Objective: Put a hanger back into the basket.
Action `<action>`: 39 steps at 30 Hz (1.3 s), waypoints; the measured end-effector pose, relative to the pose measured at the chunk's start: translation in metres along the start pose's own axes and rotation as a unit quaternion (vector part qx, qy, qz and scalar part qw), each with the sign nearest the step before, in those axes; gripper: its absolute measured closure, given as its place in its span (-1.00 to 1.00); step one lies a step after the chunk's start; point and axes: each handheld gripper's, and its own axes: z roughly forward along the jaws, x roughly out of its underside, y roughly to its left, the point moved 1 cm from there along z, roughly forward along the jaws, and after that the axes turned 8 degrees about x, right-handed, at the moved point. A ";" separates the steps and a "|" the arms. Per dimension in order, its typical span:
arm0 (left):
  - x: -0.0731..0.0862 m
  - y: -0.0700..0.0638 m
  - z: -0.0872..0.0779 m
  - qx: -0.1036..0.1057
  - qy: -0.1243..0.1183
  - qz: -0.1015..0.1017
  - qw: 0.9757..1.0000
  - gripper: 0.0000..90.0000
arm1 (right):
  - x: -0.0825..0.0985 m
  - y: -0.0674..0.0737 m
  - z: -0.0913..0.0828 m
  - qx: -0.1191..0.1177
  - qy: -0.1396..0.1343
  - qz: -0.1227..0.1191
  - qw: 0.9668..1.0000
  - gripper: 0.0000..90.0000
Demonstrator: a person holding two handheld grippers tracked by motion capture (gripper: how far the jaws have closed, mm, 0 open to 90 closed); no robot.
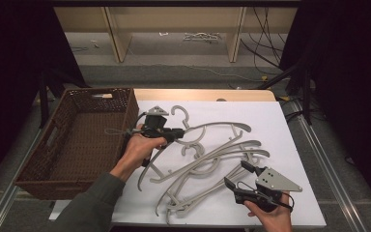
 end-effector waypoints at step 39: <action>0.011 0.088 -0.237 -0.191 -0.112 0.032 0.975 0.84 | 0.004 0.002 0.004 -0.010 0.013 0.012 1.000 -0.47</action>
